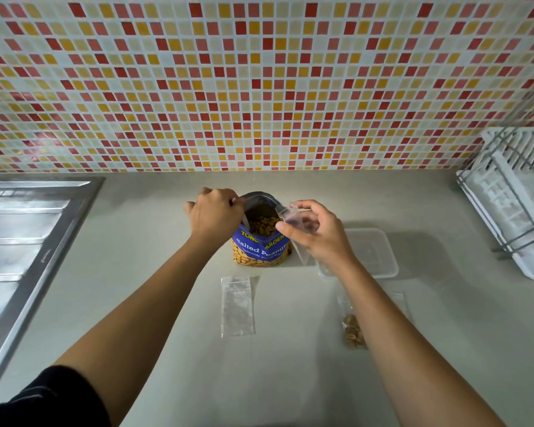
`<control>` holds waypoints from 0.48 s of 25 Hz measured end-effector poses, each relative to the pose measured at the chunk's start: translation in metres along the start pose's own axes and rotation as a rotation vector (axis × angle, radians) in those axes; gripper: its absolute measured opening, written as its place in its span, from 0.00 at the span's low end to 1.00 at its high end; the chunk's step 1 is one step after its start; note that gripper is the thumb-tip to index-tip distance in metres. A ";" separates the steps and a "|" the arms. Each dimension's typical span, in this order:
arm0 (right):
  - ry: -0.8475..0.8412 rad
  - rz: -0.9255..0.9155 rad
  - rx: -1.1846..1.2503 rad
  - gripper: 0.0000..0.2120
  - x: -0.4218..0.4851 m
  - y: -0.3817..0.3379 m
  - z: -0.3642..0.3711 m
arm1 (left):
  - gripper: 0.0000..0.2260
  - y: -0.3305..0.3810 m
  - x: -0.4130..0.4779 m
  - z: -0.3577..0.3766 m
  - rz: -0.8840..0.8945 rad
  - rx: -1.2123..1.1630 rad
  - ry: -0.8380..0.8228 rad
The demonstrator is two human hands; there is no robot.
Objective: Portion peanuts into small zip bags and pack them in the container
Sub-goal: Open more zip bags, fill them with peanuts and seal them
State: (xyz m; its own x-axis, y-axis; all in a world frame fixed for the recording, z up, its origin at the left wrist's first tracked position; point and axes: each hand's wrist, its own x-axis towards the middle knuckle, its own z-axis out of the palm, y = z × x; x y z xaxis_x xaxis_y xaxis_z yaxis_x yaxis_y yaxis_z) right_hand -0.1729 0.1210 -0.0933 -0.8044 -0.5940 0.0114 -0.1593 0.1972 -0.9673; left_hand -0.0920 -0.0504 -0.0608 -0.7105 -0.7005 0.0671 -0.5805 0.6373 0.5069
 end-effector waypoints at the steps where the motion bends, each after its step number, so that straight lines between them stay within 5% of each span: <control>1: -0.007 0.002 -0.006 0.22 0.000 0.000 -0.001 | 0.12 0.001 0.001 0.000 -0.027 -0.025 -0.009; 12: 0.016 0.011 -0.010 0.22 -0.002 0.000 -0.001 | 0.11 -0.001 0.004 -0.001 -0.084 -0.193 0.015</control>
State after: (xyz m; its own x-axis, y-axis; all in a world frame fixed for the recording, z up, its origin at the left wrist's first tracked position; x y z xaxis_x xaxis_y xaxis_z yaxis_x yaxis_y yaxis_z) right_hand -0.1718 0.1231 -0.0925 -0.8151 -0.5793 0.0045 -0.1560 0.2119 -0.9648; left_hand -0.0936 -0.0542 -0.0600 -0.6562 -0.7540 0.0300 -0.5492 0.5044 0.6663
